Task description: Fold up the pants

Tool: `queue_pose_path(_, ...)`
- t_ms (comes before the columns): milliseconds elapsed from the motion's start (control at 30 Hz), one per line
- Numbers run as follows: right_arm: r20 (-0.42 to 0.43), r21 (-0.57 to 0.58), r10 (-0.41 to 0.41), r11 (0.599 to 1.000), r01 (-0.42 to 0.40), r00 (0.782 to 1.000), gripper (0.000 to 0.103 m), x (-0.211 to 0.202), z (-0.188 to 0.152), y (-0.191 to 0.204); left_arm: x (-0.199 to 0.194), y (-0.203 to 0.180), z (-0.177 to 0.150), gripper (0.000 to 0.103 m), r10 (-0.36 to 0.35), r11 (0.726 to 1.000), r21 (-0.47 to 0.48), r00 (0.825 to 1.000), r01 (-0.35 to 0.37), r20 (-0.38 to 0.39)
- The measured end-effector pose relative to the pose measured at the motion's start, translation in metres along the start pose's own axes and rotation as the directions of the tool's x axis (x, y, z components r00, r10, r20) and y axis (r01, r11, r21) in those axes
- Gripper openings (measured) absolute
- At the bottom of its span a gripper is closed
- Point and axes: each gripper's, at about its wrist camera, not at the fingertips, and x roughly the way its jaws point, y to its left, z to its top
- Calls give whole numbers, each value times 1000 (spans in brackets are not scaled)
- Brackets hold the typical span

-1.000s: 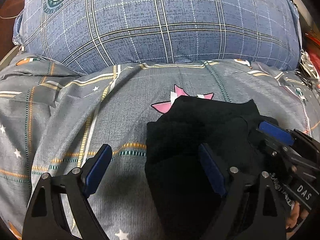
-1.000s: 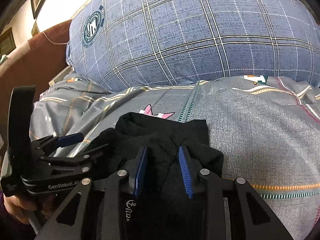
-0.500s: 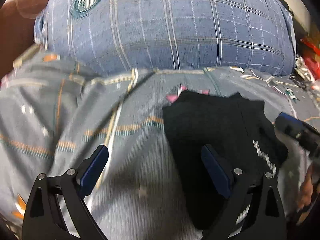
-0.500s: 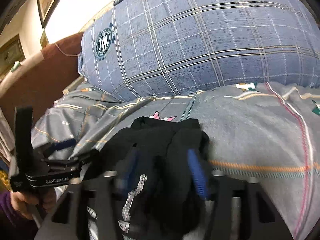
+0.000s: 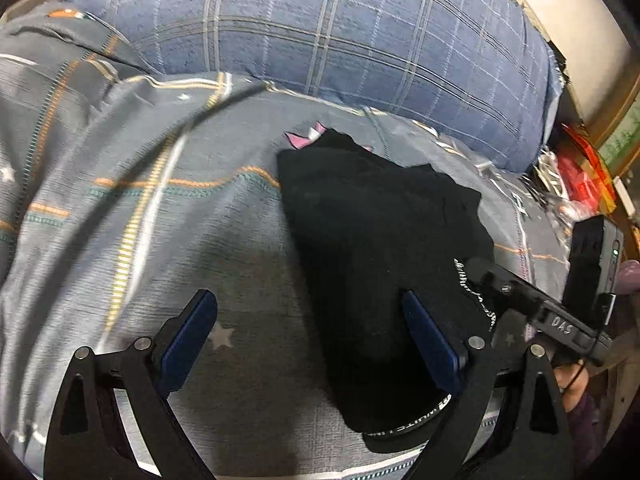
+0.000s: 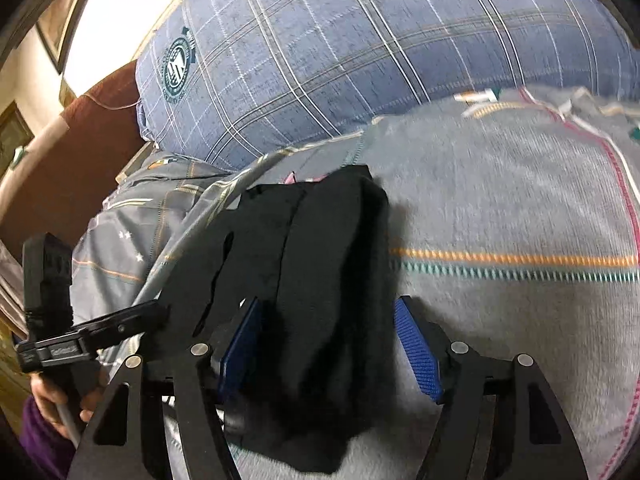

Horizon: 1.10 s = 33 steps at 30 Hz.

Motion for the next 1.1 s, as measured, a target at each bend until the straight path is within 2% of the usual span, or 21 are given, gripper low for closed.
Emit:
queue_pose_path(100, -2, -43, 2, 999, -2, 1000, 70, 7, -3, 11, 6, -4, 2, 95, -15, 1000, 21, 1000, 16, -15)
queue_pose_path(200, 11, -103, -4, 995, 5, 1000, 48, 6, -5, 20, 6, -14, 3, 94, -14, 998, 54, 1000, 15, -10)
queue_pose_path(367, 62, -184, -19, 982, 31, 998, 39, -4, -6, 33, 0, -34, 6, 89, -36, 994, 107, 999, 34, 22)
queue_pose_path(433, 87, -218, -20, 975, 39, 996, 36, -9, -6, 39, -2, -47, 8, 89, 11, 988, 151, 999, -17, 42)
queue_pose_path(500, 96, -213, -16, 976, 36, 995, 35, -12, -4, 38, 0, -49, 11, 89, 23, 987, 161, 999, -29, 43)
queue_pose_path(567, 92, -195, -12, 980, 30, 996, 35, -13, -2, 34, 2, -44, 13, 85, 24, 991, 134, 999, -29, 38)
queue_pose_path(700, 65, -178, -21, 983, 33, 998, 35, -8, -3, 26, 13, -23, 11, 85, -2, 999, 37, 1000, 2, -15)
queue_pose_path(800, 46, -170, -12, 985, 19, 999, 39, -5, -2, 23, 19, -13, 5, 84, -49, 998, -32, 998, 48, -38)
queue_pose_path(867, 19, -138, -5, 990, 8, 1000, 46, 1, -1, 18, 22, -10, 6, 76, -87, 994, -73, 995, 83, -52)
queue_pose_path(933, -9, -92, 15, 996, -16, 1000, 48, 7, -1, 11, 22, -12, 7, 66, -119, 990, -87, 991, 114, -57)
queue_pose_path(1033, -1, -66, 46, 997, -46, 999, 43, 6, 1, 7, 19, -20, 9, 60, -99, 993, -64, 994, 95, -54)
queue_pose_path(1100, 19, -66, 63, 996, -62, 998, 33, 2, 2, 7, 15, -23, 10, 54, -92, 994, -56, 995, 90, -39)
